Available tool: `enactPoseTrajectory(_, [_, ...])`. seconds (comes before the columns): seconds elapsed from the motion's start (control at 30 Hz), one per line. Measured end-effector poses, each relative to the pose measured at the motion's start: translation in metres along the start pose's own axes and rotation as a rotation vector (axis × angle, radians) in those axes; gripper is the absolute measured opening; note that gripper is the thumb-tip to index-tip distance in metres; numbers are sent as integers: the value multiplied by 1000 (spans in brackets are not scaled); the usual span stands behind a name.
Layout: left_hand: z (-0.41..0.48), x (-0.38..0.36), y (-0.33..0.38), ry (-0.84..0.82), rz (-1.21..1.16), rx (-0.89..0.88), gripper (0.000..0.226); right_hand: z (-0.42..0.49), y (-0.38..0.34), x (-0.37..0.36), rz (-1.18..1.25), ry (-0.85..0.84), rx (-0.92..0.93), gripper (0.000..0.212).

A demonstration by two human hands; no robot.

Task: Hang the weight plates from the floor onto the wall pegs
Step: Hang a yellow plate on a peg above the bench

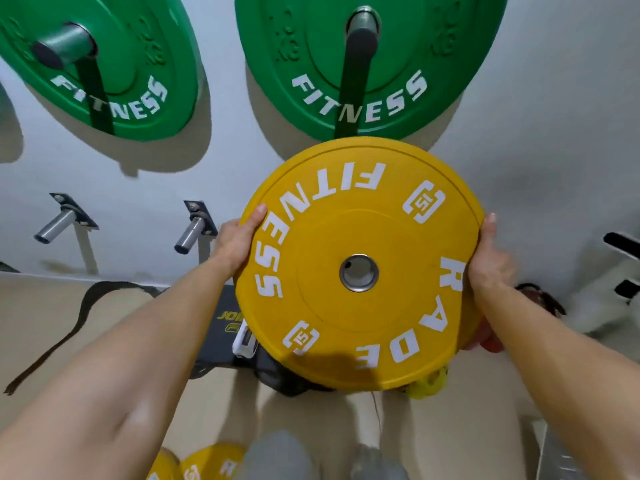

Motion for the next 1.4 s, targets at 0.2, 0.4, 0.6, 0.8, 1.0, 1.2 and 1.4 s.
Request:
enactPoseTrajectory(0.2, [98, -54, -40, -24, 29, 36, 52, 91, 15, -81, -36, -4, -43, 105])
enactPoseTrajectory(0.4, [185, -79, -86, -54, 42, 103, 56, 136, 42, -153, -4, -18, -151, 99])
enactPoseTrajectory(0.6, [247, -104, -125, -95, 45, 108, 56, 174, 65, -204, -14, 6, -183, 106])
enactPoseTrajectory(0.8, [289, -117, -157, -99, 43, 77, 55, 204, 81, -246, -21, 22, -143, 93])
enactPoseTrajectory(1.0, [301, -126, -170, -82, -25, 48, 44, 223, 84, -260, 15, 21, -36, 73])
enactPoseTrajectory(1.2, [300, -123, -178, -28, -59, 33, 42, 225, 82, -263, -3, 74, -4, 81])
enactPoseTrajectory(1.4, [309, -123, -187, -17, -89, -85, 45, 226, 85, -264, 62, 151, 43, 80])
Point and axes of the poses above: each hand's wrist, its own z-axis towards the middle knuckle, its own x-axis out of the back of the hand, y = z × x, the point moved 6 cm from there along z, towards the middle knuckle, and after that the axes turned 7 degrees about -z, right-handed, at the moved point
